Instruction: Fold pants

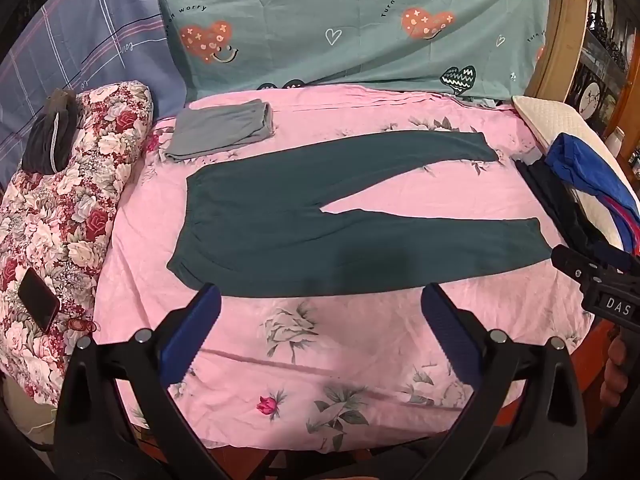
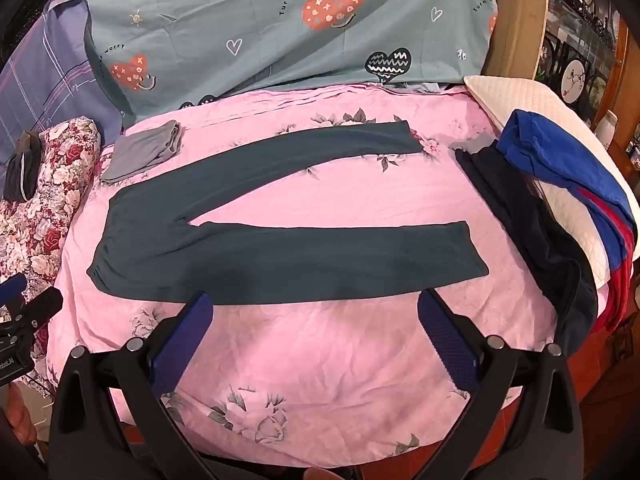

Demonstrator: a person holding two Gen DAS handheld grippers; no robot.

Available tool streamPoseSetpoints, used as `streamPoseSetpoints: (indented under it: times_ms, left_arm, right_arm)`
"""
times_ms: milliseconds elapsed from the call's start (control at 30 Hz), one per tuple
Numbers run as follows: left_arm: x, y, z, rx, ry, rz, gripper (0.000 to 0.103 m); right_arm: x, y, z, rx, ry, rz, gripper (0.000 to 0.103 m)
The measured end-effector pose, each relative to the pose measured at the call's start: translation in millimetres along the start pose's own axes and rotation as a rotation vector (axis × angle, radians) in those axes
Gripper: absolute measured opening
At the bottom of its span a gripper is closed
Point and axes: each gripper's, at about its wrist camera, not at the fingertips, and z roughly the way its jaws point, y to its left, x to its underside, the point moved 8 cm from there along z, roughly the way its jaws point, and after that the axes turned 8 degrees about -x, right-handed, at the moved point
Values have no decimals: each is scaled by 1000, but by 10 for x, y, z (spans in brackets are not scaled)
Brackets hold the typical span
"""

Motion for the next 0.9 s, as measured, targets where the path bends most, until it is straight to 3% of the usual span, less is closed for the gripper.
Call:
streamPoseSetpoints:
  times_ms: [900]
  left_arm:
    - [67,24,62,6,7,1,101]
  right_arm:
    - [54,47,41,-3,23,-16,102]
